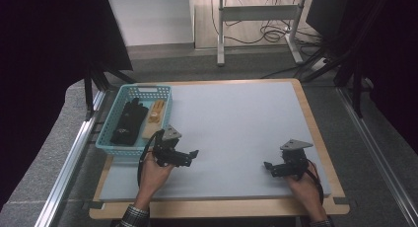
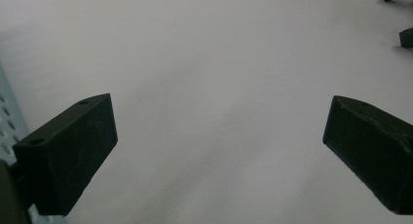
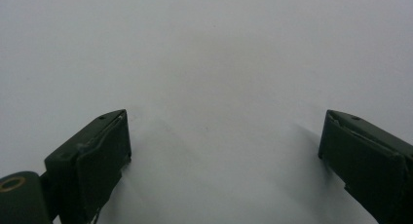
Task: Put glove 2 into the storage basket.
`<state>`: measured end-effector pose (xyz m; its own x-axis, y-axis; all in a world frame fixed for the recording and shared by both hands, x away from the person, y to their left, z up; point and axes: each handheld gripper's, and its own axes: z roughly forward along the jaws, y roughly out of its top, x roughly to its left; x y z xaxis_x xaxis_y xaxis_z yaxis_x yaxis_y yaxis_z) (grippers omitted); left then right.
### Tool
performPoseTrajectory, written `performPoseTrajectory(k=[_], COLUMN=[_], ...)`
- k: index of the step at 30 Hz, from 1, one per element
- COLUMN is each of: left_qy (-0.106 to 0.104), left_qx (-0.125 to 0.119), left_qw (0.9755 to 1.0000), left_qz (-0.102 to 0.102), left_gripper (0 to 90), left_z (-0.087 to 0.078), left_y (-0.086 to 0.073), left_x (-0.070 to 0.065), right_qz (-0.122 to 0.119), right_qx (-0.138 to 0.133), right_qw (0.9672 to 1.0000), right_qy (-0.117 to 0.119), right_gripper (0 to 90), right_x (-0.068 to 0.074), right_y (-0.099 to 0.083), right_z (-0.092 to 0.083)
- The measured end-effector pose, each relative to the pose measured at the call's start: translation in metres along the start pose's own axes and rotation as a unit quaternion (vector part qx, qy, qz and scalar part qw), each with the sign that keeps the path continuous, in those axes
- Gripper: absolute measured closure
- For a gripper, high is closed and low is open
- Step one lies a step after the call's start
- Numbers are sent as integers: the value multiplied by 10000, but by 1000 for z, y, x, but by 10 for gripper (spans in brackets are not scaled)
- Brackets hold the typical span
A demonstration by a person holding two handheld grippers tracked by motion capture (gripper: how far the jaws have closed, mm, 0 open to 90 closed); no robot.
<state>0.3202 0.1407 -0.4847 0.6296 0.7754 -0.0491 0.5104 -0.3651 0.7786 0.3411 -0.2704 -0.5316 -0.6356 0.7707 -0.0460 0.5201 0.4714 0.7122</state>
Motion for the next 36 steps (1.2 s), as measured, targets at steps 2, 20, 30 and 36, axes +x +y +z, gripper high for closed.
performPoseTrajectory(k=[2,20,30,36], left_qy=[-24,-187,-264,-305], left_qx=[5,25,122,175], left_qw=[10000,9993,9989,9987], left_qz=[31,327,360,371], left_gripper=[0,0,0,0], left_z=[2,19,32,39], left_y=[0,-3,-12,-17], left_x=[-2,-27,-36,-38], right_qz=[2,-3,0,0], right_qx=[-1,-2,-3,-3], right_qw=[10000,10000,10000,10000], right_qy=[3,2,3,3], right_gripper=[47,47,47,47], right_x=[0,0,0,0], right_y=[0,0,0,0], right_z=[0,0,0,0])
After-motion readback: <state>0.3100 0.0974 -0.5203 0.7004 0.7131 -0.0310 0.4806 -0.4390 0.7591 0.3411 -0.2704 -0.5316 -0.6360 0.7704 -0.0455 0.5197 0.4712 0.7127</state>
